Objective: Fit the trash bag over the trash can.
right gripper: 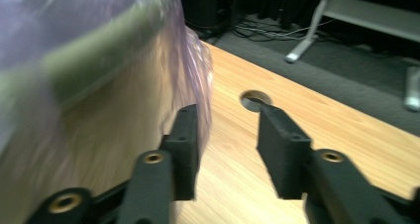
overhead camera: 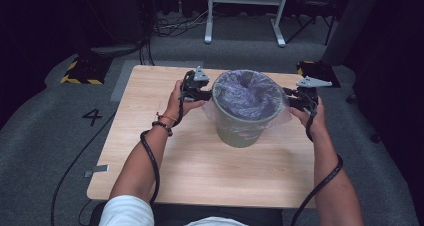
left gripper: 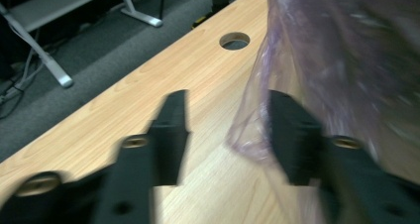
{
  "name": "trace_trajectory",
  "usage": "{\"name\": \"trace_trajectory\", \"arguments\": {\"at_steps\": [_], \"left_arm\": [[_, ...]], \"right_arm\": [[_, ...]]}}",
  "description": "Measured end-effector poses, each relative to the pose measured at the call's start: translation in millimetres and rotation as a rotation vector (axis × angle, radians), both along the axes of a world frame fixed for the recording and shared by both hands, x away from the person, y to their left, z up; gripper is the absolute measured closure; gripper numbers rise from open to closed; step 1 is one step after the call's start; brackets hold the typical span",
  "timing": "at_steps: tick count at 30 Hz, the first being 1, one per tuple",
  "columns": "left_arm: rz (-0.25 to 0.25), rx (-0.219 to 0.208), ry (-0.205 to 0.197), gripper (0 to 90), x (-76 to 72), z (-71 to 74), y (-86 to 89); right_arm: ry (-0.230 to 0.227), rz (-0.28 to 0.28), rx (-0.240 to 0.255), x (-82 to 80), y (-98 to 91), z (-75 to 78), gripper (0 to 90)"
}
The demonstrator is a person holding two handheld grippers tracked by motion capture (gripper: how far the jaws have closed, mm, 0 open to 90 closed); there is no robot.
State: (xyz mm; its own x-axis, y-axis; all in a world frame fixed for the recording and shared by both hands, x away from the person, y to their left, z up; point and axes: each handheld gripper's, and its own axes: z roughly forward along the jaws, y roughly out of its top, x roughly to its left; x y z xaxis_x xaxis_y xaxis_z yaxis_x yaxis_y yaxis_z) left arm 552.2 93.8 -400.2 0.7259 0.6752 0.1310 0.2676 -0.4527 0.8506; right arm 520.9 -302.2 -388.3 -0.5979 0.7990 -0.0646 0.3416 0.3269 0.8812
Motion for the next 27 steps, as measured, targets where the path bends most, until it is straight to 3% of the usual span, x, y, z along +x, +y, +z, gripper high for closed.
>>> {"name": "trace_trajectory", "arguments": {"at_steps": [4, 5, 6, 7, 11, 12, 14, 15, 16, 17, 18, 23, 25, 26, 27], "left_arm": [[-0.009, -0.037, -0.037, 36.1, -16.3, 5.8, 14.4], [-0.022, -0.06, -0.04, 32.0, -23.3, 7.1, 20.3], [-0.067, -0.075, -0.056, 30.3, -36.7, 8.3, 27.0], [-0.067, -0.075, -0.056, 28.2, -36.7, 8.3, 27.0], [-0.18, -0.075, -0.057, 25.3, -67.2, 4.8, 30.3], [-0.18, -0.075, -0.057, 24.9, -67.2, 4.8, 30.3], [-0.23, -0.068, -0.047, 23.6, -81.7, -0.6, 26.7], [-0.23, -0.068, -0.047, 23.7, -81.7, -0.6, 26.7], [-0.259, -0.076, -0.03, 23.6, -87.9, -4.2, 22.6], [-0.259, -0.076, -0.03, 23.2, -87.9, -4.2, 22.6], [-0.265, -0.071, -0.035, 23.1, -91.5, -6.4, 19.5], [-0.262, -0.094, -0.026, 23.0, -96.4, -13.7, 8.5], [-0.267, -0.106, -0.03, 29.5, -96.9, -14.5, 6.2], [-0.247, -0.097, -0.048, 33.4, -97.8, -14.6, 3.5], [-0.248, -0.094, -0.055, 40.0, -98.0, -14.7, 1.9]], "right_arm": [[-0.013, -0.015, -0.003, -9.8, -9.5, 2.2, 52.9], [-0.026, -0.02, 0.004, -19.3, -17.1, 4.3, 49.3], [-0.04, -0.011, 0.007, -24.1, -20.5, 5.2, 49.0], [-0.04, -0.011, 0.007, -24.1, -20.5, 5.2, 49.0], [-0.07, 0.051, -0.004, -46.0, -29.5, 7.3, 43.4], [-0.072, 0.068, -0.008, -51.5, -30.4, 6.7, 42.1], [-0.073, 0.095, -0.034, -58.9, -31.1, 5.4, 39.6], [-0.073, 0.095, -0.034, -58.9, -31.1, 5.4, 39.6], [-0.066, 0.126, -0.038, -64.9, -32.3, 3.0, 37.9], [-0.066, 0.126, -0.038, -64.9, -32.3, 3.0, 37.9], [-0.068, 0.178, -0.03, -70.5, -32.0, 0.0, 34.8], [-0.101, 0.239, -0.027, -84.3, -18.2, -2.0, 27.4], [-0.121, 0.254, -0.042, -88.0, -7.9, -3.6, 27.1], [-0.132, 0.249, -0.051, -89.3, -3.8, -4.3, 27.9], [-0.146, 0.243, -0.047, -90.6, 1.9, -5.5, 36.2]]}}
